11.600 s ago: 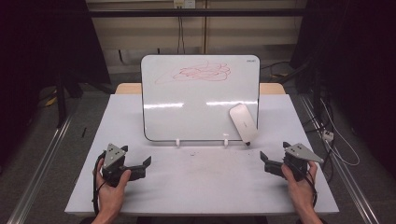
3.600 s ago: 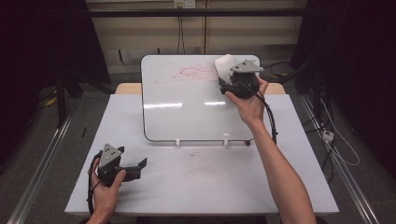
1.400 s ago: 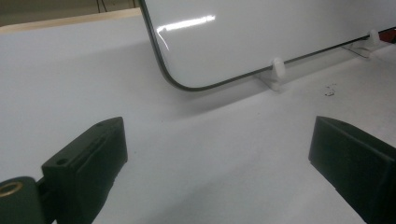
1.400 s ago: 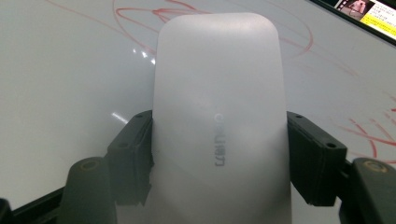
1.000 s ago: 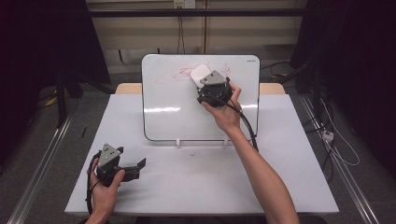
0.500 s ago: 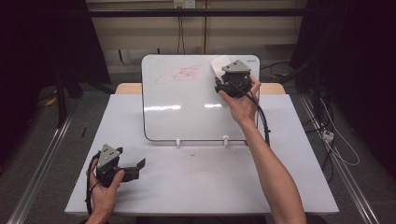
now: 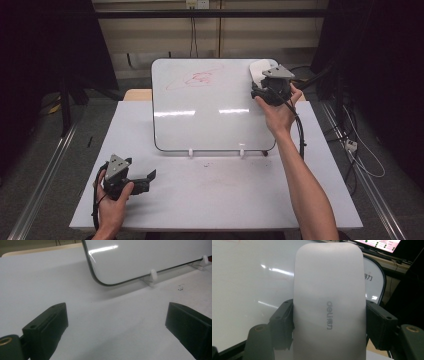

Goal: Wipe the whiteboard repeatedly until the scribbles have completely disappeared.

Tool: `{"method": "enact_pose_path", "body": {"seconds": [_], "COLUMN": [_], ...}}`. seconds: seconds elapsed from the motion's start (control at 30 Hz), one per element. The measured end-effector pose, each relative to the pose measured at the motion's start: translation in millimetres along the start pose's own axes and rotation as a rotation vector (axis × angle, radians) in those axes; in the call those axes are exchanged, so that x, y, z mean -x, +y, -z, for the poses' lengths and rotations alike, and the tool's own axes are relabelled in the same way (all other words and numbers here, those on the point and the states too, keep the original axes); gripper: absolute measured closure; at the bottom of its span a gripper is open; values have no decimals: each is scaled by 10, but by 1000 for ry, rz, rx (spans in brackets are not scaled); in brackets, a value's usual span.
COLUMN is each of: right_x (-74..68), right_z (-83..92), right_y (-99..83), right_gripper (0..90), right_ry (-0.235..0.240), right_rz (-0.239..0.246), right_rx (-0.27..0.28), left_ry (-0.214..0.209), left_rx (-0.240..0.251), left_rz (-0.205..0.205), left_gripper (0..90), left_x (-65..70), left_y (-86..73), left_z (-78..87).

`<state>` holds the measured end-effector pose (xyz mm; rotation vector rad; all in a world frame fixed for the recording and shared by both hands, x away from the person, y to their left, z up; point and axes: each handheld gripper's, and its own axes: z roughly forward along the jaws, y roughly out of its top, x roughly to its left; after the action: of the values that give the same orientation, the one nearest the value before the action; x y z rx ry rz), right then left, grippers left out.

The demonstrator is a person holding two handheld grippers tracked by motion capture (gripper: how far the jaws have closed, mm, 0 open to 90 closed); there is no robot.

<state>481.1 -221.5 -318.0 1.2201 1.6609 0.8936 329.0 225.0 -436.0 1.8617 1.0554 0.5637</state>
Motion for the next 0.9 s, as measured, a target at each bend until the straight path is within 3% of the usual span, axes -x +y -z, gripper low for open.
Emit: {"method": "enact_pose_path", "body": {"seconds": [0.23, 0.47, 0.73, 0.9], "right_x": [-83, -280, -628, -813], "right_z": [6, 0, -8, -14], "right_y": [-60, -78, -76, -91], "right_gripper": [315, 315, 315, 315], "right_ry": [16, 48, 90, 110], "right_rz": [11, 51, 129, 149], "right_rx": [-14, -19, -17, -5], "left_ry": [2, 0, -3, -3], "left_rx": [3, 6, 10, 12], "left_rz": [-6, -7, -9, -9], "left_gripper": [44, 44, 44, 44], "left_x": [21, 24, 24, 22], "left_y": [7, 11, 15, 21], "left_z": [0, -7, 0, -8]}}
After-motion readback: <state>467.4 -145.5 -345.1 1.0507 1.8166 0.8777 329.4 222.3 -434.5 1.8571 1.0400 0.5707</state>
